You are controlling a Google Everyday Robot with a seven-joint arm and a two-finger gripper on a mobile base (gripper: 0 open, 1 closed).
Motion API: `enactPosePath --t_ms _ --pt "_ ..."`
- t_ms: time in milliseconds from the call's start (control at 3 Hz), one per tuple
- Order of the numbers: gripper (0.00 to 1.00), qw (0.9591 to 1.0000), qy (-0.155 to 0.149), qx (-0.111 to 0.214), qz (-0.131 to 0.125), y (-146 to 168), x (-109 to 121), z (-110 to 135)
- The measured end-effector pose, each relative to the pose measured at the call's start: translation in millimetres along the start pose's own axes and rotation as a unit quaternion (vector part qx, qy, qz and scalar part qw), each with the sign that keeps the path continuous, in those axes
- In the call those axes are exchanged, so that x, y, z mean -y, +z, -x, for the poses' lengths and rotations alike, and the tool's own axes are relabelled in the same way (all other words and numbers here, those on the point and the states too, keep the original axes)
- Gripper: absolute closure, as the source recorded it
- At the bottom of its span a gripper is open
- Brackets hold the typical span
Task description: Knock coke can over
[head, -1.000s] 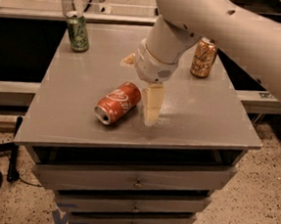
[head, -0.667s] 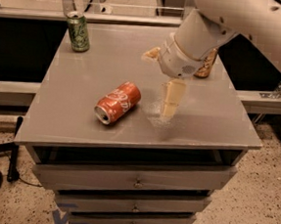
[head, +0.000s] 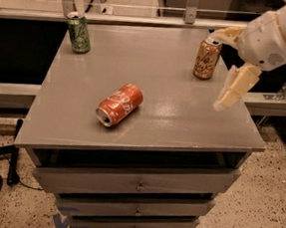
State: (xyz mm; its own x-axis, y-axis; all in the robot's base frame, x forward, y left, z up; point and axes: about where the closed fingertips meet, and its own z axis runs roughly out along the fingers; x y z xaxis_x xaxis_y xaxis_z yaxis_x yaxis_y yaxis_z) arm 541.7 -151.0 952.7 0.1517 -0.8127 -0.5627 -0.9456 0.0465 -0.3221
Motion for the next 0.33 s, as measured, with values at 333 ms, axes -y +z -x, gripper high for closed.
enactPosePath --t_ms 333 --pt "0.00 1.0000 0.002 0.004 -0.004 -4.3 -0.5 1.1"
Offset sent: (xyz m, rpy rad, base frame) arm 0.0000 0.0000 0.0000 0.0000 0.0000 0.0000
